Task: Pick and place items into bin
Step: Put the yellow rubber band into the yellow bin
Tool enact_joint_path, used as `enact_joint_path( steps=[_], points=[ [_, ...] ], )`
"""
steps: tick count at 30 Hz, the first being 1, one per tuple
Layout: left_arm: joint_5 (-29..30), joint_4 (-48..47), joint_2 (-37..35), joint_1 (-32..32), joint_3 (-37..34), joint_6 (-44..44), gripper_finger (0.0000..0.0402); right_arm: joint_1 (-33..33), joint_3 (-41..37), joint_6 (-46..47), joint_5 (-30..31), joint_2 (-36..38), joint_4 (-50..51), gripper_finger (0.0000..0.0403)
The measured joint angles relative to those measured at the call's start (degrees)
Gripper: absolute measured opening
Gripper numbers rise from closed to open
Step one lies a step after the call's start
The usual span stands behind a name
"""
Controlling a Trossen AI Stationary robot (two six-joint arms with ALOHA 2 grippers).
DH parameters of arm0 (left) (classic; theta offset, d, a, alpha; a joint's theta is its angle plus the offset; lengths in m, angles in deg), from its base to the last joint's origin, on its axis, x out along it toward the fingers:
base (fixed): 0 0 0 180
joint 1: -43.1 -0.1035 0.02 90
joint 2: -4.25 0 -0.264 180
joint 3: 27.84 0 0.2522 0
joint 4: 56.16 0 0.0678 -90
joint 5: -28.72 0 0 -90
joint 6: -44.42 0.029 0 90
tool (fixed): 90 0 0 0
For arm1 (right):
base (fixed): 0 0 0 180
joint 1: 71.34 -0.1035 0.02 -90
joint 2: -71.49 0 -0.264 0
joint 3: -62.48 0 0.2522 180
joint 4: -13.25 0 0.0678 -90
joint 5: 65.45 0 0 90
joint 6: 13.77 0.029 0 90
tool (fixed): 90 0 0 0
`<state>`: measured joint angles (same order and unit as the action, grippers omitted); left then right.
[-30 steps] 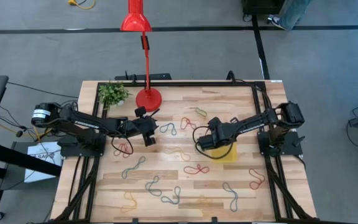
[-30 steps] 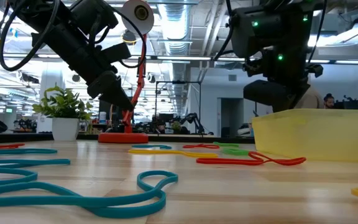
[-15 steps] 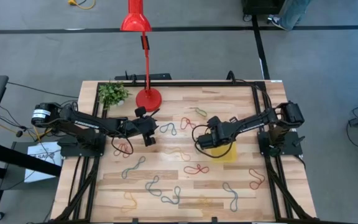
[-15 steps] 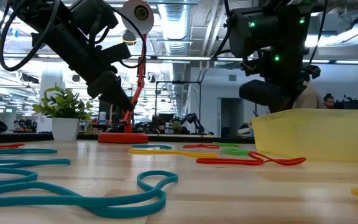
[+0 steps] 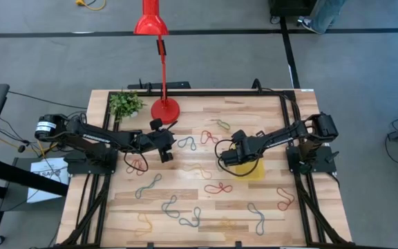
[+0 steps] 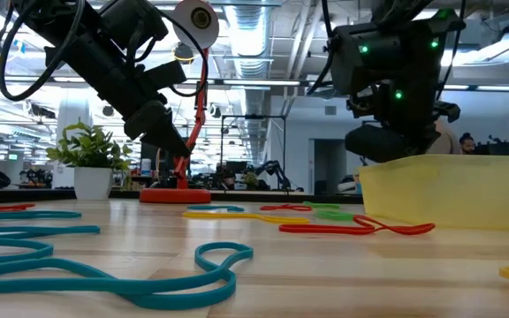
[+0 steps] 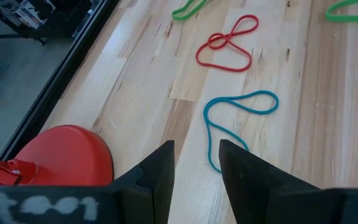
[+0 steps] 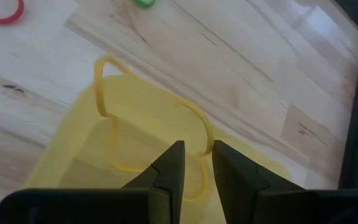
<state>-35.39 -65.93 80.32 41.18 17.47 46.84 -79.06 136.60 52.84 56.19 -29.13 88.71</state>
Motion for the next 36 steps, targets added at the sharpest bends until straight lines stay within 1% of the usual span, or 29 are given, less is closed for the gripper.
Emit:
enact_joint_path(
  steps=[8, 11, 15, 19, 23, 28, 32, 36],
  points=[
    [0.00, 0.20, 0.00, 0.00, 0.00, 0.69, 0.0119, 0.06, 0.00, -0.21, 1.36, 0.00, -0.06, 0.0070],
    [0.00, 0.22, 0.00, 0.00, 0.00, 0.76, 0.0119, 0.07, 0.00, -0.52, 1.42, 0.00, -0.12, 0.0050],
    [0.00, 0.22, 0.00, 0.00, 0.00, 0.81, 0.0119, 0.04, 0.00, -0.61, 1.36, 0.00, -0.42, 0.0008],
    [0.00, 0.24, 0.00, 0.00, 0.00, 0.83, 0.0119, -0.11, 0.06, -0.59, 0.70, 0.00, -0.65, 0.0011],
    [0.00, 0.24, 0.00, 0.00, 0.00, 0.85, 0.0119, -1.73, 2.92, -0.78, -1.32, 0.00, 0.19, 0.0003],
    [0.00, 0.26, 0.00, 0.00, 0.00, 0.85, 0.0119, -4.78, 8.95, -0.25, 0.57, 0.00, 7.27, 0.0002],
    [0.00, 0.26, 0.00, 0.00, 0.00, 0.85, 0.0119, -7.14, 13.72, 2.56, 1.42, 0.00, 13.76, 0.0002],
    [0.00, 0.26, 0.00, 0.00, 0.00, 0.83, 0.0119, -9.35, 16.41, 5.86, 1.46, 0.00, 19.19, 0.0001]
  ],
)
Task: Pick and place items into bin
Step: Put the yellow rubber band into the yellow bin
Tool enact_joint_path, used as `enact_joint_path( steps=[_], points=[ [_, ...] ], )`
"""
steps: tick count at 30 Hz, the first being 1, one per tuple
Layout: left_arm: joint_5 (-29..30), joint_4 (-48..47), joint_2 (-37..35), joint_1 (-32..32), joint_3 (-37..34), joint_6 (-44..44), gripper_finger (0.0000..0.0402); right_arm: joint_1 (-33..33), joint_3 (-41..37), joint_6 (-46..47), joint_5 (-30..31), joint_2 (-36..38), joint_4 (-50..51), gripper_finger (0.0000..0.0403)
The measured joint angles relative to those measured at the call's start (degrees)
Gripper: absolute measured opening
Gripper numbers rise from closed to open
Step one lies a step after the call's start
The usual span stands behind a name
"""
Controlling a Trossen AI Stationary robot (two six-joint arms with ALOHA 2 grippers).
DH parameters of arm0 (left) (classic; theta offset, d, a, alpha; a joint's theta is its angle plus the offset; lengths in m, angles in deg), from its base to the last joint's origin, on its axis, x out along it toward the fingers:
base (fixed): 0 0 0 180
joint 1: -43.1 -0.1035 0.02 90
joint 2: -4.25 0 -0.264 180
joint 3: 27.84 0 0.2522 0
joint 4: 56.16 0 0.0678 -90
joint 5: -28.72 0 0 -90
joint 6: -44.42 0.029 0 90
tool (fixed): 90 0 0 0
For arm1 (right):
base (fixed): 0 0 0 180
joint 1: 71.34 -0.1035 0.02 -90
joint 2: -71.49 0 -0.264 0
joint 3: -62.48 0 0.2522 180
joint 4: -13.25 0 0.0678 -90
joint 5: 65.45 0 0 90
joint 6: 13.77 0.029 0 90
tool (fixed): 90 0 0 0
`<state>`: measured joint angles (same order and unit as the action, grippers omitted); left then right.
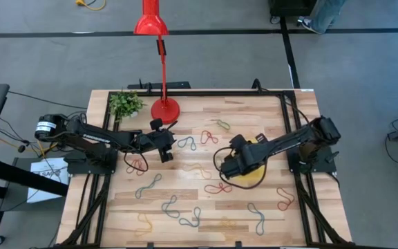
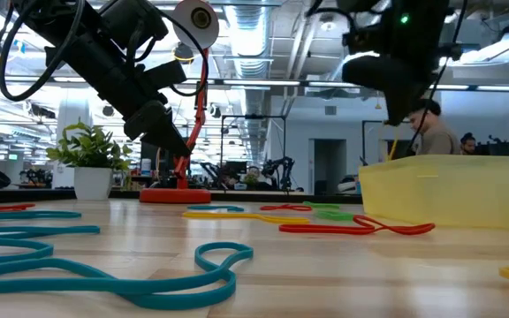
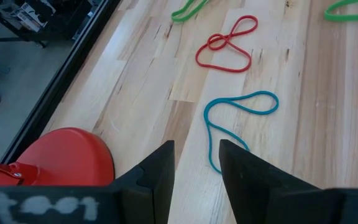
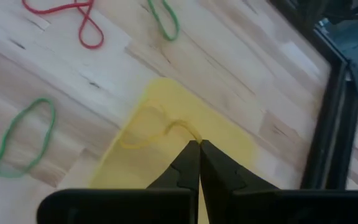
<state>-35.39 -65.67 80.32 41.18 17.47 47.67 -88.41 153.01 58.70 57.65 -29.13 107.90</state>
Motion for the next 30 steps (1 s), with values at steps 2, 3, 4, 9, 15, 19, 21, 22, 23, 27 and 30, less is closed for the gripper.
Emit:
enact_joint_path(
  steps=[2, 3, 4, 9, 15, 19, 21, 22, 23, 27, 30],
  points=[
    [0.00, 0.00, 0.00, 0.00, 0.00, 0.00, 0.0119, -0.87, 0.15, 2.41, -0.03, 0.00, 2.25, 0.0001],
    [-0.02, 0.00, 0.00, 0.00, 0.00, -0.02, 0.0119, -1.23, 0.15, 3.83, -0.04, 0.00, 3.27, 0.0001],
    [0.00, -0.02, 0.00, 0.00, 0.00, -0.02, 0.0119, -1.60, 0.15, 5.47, -0.19, 0.00, 4.40, 0.0001],
    [-0.01, -0.02, 0.00, 0.00, 0.00, -0.04, 0.0119, -2.85, -0.21, 10.10, -0.33, 0.02, 5.23, 0.0001],
    [-0.02, -0.03, 0.02, 0.00, 0.00, -0.08, 0.0119, -2.49, -2.35, 10.55, -0.78, 0.02, 4.97, 0.0001],
    [-0.02, -0.04, 0.01, 0.00, 0.00, -0.11, 0.0119, -1.15, -3.80, 11.41, -2.36, 0.02, 4.52, 0.0006],
    [-0.02, -0.04, 0.01, 0.00, 0.00, -0.11, 0.0119, -0.44, -4.10, 11.56, -2.90, 0.02, 4.17, 0.0014],
    [-0.02, -0.04, 0.01, 0.00, 0.00, -0.11, 0.0119, -0.17, -4.15, 11.52, -3.03, 0.02, 3.90, 0.0019],
    [-0.02, -0.04, 0.01, 0.00, 0.00, -0.11, 0.0119, 0.06, -4.15, 11.23, -3.01, 0.02, 3.77, 0.0025],
    [-0.02, -0.04, 0.00, 0.00, 0.00, -0.13, 0.0119, 0.73, -4.15, 9.75, -3.02, 0.02, 3.22, 0.0052],
    [-0.02, -0.04, 0.01, 0.00, 0.00, -0.13, 0.0119, 0.74, -4.15, 8.81, -2.95, 0.02, 3.10, 0.0066]
  ],
)
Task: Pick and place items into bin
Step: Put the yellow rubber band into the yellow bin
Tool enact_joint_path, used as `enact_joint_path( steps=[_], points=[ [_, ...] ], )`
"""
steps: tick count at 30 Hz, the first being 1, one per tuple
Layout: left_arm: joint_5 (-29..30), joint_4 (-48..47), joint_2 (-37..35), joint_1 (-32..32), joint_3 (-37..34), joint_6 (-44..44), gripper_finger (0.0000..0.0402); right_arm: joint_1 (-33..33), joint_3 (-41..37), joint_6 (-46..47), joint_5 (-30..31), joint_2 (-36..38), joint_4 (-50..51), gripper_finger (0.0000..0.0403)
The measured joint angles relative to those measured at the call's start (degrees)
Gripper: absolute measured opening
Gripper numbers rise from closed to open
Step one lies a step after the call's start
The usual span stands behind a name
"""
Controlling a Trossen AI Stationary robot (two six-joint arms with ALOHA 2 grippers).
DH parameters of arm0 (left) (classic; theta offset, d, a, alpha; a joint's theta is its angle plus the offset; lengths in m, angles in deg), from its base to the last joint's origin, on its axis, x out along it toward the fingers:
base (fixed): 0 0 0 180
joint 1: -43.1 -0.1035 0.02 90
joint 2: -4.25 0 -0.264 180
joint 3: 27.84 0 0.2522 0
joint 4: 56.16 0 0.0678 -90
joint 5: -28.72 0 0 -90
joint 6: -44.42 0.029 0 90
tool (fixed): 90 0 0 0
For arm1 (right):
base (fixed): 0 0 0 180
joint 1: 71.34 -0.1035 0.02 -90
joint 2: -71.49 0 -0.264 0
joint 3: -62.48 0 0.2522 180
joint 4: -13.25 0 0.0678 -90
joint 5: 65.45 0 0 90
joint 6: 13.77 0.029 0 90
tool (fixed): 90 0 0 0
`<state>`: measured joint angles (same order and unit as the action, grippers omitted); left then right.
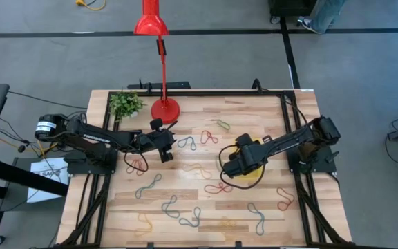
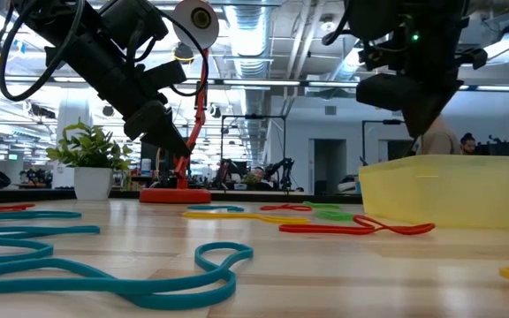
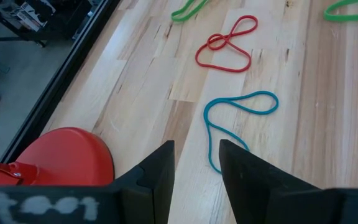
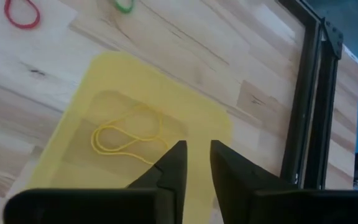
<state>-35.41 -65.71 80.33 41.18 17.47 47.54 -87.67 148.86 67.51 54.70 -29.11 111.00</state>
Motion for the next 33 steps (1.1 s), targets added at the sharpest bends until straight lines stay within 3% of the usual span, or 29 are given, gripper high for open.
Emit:
enact_joint_path(
  steps=[8, 15, 23, 27, 33],
  points=[
    [-0.02, 0.00, -0.01, 0.00, 0.00, 0.04, 0.0119, -0.47, 0.00, -7.69, 3.24, 0.00, -7.00, 0.0072],
    [-0.02, 0.00, 0.01, 0.00, 0.00, 1.49, 0.0119, 0.01, 0.00, -25.21, 4.45, 0.00, -24.71, 0.0072],
    [-0.43, 0.00, 0.01, 0.00, 0.00, 1.51, 0.0119, 1.02, 0.00, -51.30, -4.77, 0.00, -51.09, 0.0072],
    [-2.86, 0.00, 0.01, 0.00, 0.00, 1.51, 0.0119, 2.24, 0.10, -52.12, -5.09, -1.27, -56.21, 0.0072],
    [-4.59, -0.35, 0.01, 0.00, 0.01, 1.00, 0.0119, 4.03, -0.03, -53.45, -14.21, -7.73, -57.96, 0.0072]
  ],
)
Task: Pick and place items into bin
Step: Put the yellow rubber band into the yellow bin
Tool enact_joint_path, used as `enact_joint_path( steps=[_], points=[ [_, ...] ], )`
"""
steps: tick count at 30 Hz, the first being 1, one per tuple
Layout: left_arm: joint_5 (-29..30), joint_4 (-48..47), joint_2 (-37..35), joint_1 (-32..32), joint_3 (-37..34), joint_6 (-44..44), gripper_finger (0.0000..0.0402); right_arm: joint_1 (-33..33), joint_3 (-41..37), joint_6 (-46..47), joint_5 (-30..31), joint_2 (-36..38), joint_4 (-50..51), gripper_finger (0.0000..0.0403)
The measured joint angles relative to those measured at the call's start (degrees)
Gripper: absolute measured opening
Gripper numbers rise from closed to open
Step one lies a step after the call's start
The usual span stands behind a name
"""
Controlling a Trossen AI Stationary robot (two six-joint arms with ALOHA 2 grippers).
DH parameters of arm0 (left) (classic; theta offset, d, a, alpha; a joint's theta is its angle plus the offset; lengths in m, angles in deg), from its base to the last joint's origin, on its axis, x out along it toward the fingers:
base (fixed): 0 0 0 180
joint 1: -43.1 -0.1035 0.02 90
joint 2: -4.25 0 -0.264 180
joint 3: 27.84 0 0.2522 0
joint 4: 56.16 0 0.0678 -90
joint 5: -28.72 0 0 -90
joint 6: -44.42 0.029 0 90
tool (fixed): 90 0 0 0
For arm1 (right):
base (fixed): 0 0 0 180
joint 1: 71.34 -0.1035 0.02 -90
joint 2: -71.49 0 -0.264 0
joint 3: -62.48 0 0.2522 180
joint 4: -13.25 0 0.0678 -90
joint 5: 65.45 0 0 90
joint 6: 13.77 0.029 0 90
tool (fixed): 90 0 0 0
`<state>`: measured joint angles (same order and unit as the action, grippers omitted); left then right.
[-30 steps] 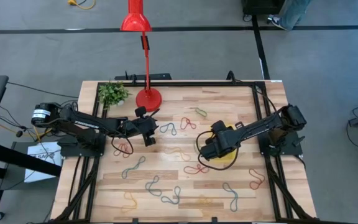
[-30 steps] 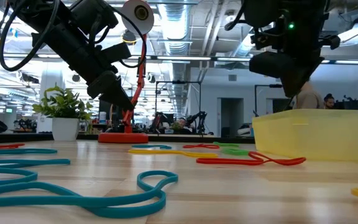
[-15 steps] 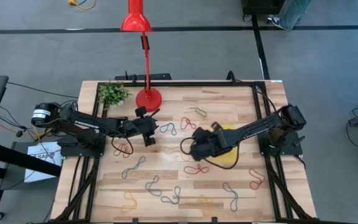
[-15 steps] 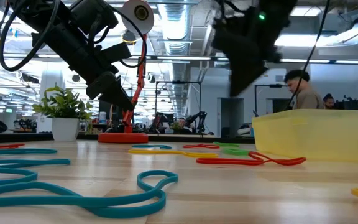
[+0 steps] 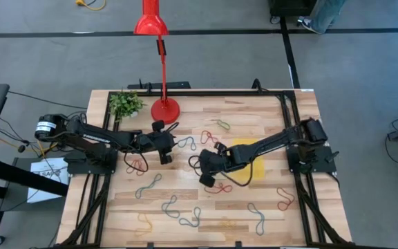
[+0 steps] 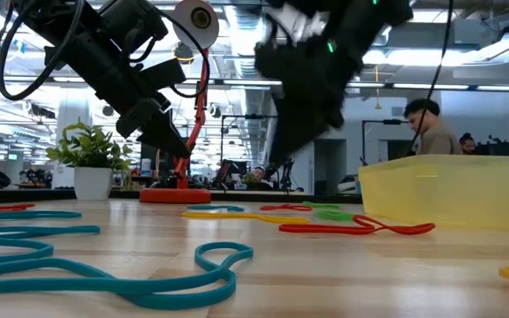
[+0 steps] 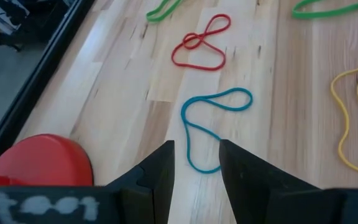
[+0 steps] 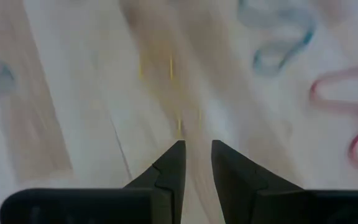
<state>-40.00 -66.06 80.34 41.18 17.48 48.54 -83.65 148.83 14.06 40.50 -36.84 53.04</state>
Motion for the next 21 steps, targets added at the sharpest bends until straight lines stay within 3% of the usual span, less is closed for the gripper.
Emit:
enact_joint_path(
  steps=[7, 21],
  points=[
    [0.18, 0.24, 0.00, 0.00, 0.03, -0.10, 0.0119, 2.27, 2.41, -1.35, -7.06, -6.39, -3.79, 0.0072],
    [0.15, 0.37, 0.00, 0.00, 0.03, -0.10, 0.0119, 4.06, 2.89, -0.89, -10.55, -9.17, -5.80, 0.0072]
  ],
)
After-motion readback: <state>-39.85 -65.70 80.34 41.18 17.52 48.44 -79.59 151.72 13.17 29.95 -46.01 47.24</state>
